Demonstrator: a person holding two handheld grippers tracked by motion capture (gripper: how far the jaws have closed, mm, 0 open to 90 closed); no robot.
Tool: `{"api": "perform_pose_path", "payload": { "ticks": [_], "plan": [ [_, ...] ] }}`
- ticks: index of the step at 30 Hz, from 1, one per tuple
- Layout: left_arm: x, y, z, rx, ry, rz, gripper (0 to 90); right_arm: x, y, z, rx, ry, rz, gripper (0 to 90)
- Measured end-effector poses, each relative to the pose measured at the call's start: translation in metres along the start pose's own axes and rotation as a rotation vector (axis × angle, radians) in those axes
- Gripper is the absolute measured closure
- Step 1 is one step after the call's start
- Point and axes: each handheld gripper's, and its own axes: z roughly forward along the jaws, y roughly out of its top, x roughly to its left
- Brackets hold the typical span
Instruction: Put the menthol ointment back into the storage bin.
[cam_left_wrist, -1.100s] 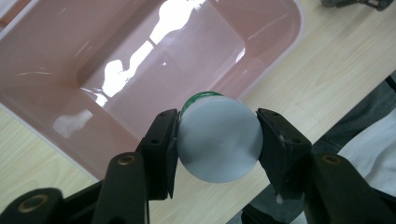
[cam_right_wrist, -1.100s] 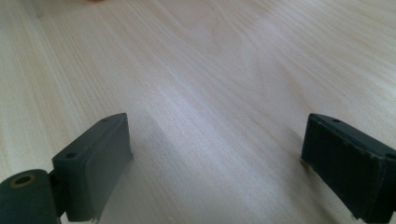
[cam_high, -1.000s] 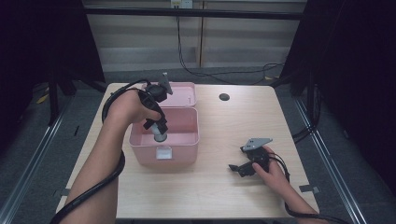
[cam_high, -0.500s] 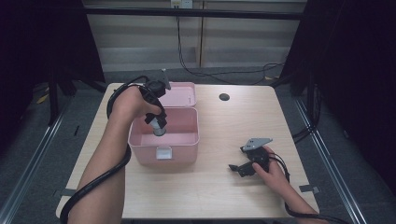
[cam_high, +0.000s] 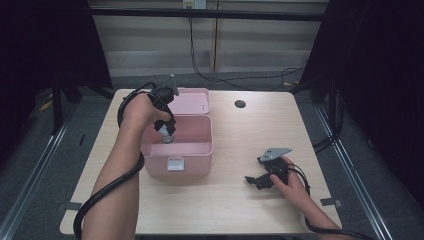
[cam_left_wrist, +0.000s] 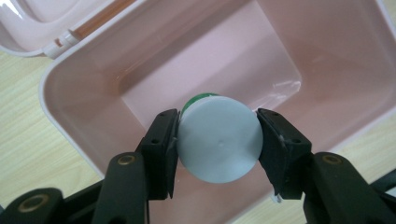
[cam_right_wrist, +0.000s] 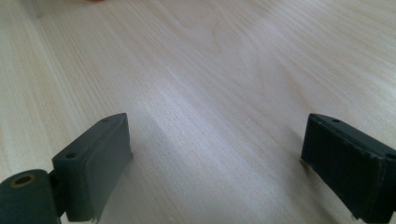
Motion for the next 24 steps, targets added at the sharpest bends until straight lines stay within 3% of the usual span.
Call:
{"api": "perform_pose_path", "payload": {
  "ticks": [14,24],
  "plan": [
    [0.012,0.004,0.020,-0.006,0.014,-0.094,50.4,0.000,0.000,0.000,-0.001,0.000,0.001,7.6],
    [0.020,0.006,0.037,-0.014,0.022,-0.192,50.4,0.000,0.000,0.000,-0.001,0.001,0.001,7.6]
  ]
}}
